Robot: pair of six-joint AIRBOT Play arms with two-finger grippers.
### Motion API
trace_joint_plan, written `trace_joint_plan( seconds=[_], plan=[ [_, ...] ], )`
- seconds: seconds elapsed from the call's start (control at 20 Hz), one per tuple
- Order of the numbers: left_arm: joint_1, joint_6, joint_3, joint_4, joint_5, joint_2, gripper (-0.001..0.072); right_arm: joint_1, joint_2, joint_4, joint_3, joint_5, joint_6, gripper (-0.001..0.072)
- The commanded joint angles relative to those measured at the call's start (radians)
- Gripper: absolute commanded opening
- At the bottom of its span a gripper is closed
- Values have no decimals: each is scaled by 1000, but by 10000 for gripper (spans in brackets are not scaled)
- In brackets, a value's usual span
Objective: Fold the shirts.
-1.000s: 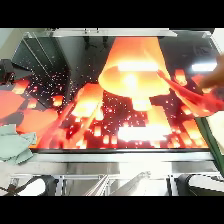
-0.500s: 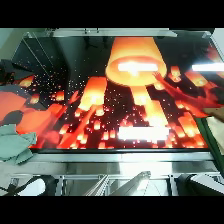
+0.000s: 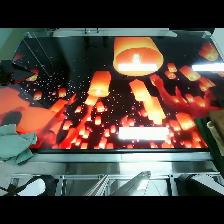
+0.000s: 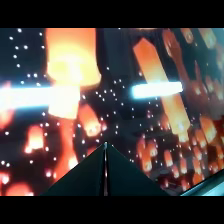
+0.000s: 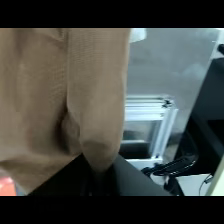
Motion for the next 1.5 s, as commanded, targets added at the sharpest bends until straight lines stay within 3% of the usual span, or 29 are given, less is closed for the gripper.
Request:
trace_joint_plan(
  seconds=[0.0,0.05,0.25,0.3,0.35,0.45,0.55,0.65,0.85,1.1,1.25,1.45],
  plan=[
    [-2,-1,0,0,1,-2,13,-4,0,-77,-35,-82,2,599],
    [-7,-1,0,0,0,-2,13,0,-1,-74,-35,-89,-11,689],
    [-28,11,0,-1,14,-2,12,49,-1,8,-31,-121,-9,680],
    [-34,34,0,-4,16,-2,12,74,-2,96,-26,-142,-9,431],
    [-47,44,0,-12,22,-2,13,112,-1,222,-24,-171,-11,38],
    [-68,43,18,-50,26,-2,13,230,-1,496,-23,-272,-17,27],
    [-82,43,69,-127,25,-2,13,403,0,773,-11,-379,-106,26],
    [-88,15,145,-158,-2,-2,12,623,5,937,8,-405,-187,27],
    [-103,-53,75,-156,-84,108,11,1136,56,840,6,-405,-224,26],
    [-217,-55,-436,-154,-62,406,12,1653,95,709,-107,-496,-251,26],
    [-266,-63,-610,-156,-26,486,12,1703,87,750,-120,-545,-245,27],
    [-284,-63,-685,-158,-14,529,13,1704,86,765,-120,-541,-246,27]
  ],
)
